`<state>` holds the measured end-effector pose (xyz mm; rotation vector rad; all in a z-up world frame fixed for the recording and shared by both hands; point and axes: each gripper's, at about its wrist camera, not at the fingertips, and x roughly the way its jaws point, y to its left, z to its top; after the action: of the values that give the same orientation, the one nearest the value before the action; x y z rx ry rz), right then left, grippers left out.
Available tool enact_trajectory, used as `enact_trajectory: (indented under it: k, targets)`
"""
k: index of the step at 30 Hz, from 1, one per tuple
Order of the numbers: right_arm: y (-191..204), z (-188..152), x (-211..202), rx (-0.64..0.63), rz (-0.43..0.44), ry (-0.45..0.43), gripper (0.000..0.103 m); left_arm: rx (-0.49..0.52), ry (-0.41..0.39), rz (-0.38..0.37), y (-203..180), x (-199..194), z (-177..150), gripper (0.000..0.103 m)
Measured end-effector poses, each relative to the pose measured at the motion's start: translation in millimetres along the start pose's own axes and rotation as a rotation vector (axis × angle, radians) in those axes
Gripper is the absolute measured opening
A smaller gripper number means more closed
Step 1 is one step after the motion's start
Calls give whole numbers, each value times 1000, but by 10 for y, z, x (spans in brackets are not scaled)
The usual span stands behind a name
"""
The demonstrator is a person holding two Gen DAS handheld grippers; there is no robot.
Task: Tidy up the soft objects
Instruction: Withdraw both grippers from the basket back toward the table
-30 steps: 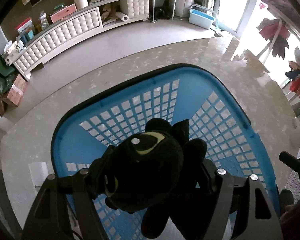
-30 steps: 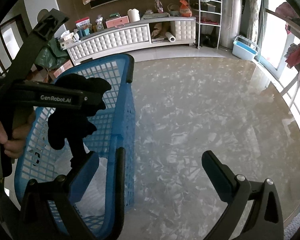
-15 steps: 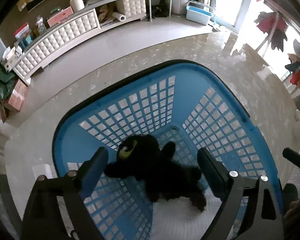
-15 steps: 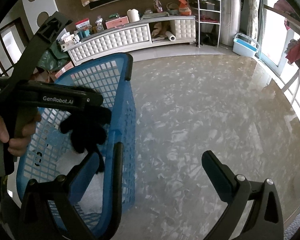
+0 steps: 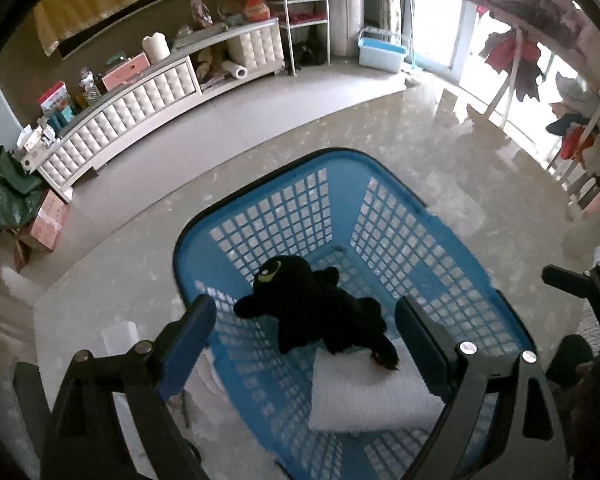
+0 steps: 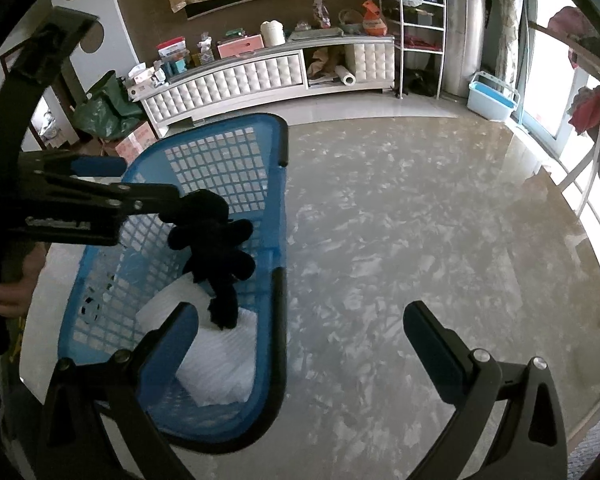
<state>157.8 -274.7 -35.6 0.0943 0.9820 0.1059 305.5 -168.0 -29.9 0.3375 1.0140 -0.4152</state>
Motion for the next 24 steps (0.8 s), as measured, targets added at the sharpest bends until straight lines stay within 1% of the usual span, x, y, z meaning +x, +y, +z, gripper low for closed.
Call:
enact_trajectory:
  k: [2, 4, 6, 7, 11, 14, 20, 24]
  targets:
    - [23, 0, -63, -2, -3, -8, 103, -11, -18, -16, 26, -146, -69, 90]
    - [42, -5, -125, -3, -5, -18, 103, -12, -29, -12, 37, -249, -131, 90]
    - [76, -19, -197, -5, -3, -28, 103, -1, -40, 3, 13, -349, -207, 97]
    - [95, -26, -222, -5, -3, -30, 103, 13, -54, 15, 0, -418, -262, 103]
    - [206, -55, -319, -18, 1, -39, 103, 52, -103, 47, -23, -644, -431, 103]
    - [285, -70, -367, -32, 0, -44, 103, 53, -128, 28, -5, -796, -543, 103]
    - [451, -89, -418, -57, 8, -46, 103, 42, -167, 21, 78, -1072, -782, 103]
    - [591, -108, -451, -76, 22, -52, 103, 29, -165, 4, 188, -1183, -937, 103]
